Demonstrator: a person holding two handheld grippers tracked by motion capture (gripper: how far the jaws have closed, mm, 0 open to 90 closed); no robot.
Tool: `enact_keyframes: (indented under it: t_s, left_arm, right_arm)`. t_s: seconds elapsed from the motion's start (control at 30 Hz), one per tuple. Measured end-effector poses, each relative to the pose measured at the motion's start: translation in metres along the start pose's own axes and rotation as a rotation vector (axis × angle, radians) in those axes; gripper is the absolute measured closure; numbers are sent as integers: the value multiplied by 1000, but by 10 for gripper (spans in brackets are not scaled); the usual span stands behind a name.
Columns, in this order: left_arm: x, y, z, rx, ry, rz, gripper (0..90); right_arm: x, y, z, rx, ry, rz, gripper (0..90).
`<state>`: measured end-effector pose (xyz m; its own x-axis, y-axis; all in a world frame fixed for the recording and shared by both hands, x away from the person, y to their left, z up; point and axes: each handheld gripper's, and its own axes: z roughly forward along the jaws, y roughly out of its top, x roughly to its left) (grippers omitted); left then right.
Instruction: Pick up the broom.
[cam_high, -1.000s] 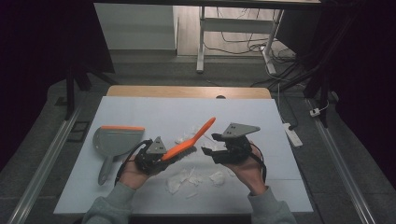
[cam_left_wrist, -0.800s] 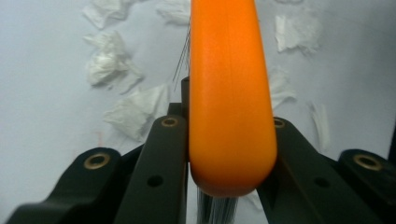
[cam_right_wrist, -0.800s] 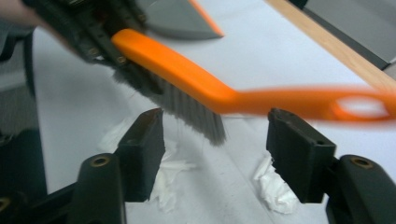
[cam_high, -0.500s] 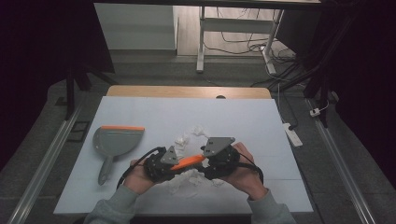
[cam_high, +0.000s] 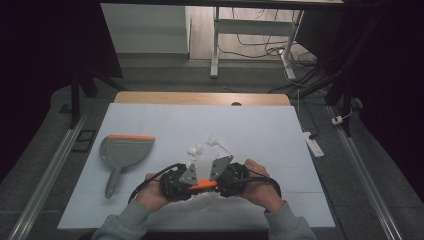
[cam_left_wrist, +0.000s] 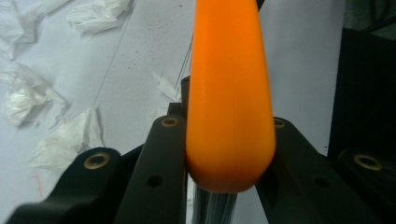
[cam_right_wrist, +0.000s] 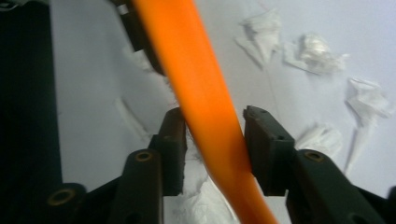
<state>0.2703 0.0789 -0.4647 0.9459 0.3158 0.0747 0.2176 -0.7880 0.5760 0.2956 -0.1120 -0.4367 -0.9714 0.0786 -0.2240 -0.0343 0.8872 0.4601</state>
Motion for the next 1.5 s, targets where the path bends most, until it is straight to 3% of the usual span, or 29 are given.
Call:
enact_keyframes:
  t_s: [0.17,0.2,0.33,0.43,0.47,0.5,0.6,0.67,0.77,0.9,0.97,1.13,1.27,1.5]
  left_arm:
    - [3,-5,-2,-43,-10,24,764]
    - [4,-7,-3,-57,-4,20,719]
    - [8,-13,-9,-114,53,-26,612]
    - [10,-19,-15,-135,90,-52,467]
    - [12,-24,-20,-159,117,-87,430]
    - [12,-24,-20,-159,117,-87,404]
    - [14,-36,-26,-189,173,-139,354]
    - [13,-46,-28,-190,238,-175,316]
    - [14,-64,-30,-181,304,-248,282]
    - [20,-83,-37,-197,350,-362,250]
    - [22,-92,-40,-196,370,-397,244]
    - [24,-111,-48,-215,396,-473,239]
    - [26,-123,-52,-209,408,-487,239]
    - [31,-135,-55,-213,393,-513,236]
  right_arm:
    - [3,-1,-2,-8,16,-35,660]
    - [3,-1,-1,0,29,-54,693]
    - [2,-2,-1,-20,31,-23,703]
    - [-3,-6,-5,-57,26,4,704]
    - [-5,-7,-6,-62,19,12,704]
    - [-6,-9,-8,-62,6,25,704]
    - [-13,-15,-13,-87,-22,64,704]
    - [-18,-19,-16,-106,-43,105,704]
    - [-23,-24,-20,-127,-62,144,704]
    - [-30,-32,-25,-160,-78,192,703]
    - [-32,-35,-27,-176,-94,210,704]
    - [-37,-39,-30,-196,-107,230,704]
    - [-43,-44,-32,-196,-146,271,704]
    - [-54,-54,-36,-201,-210,345,704]
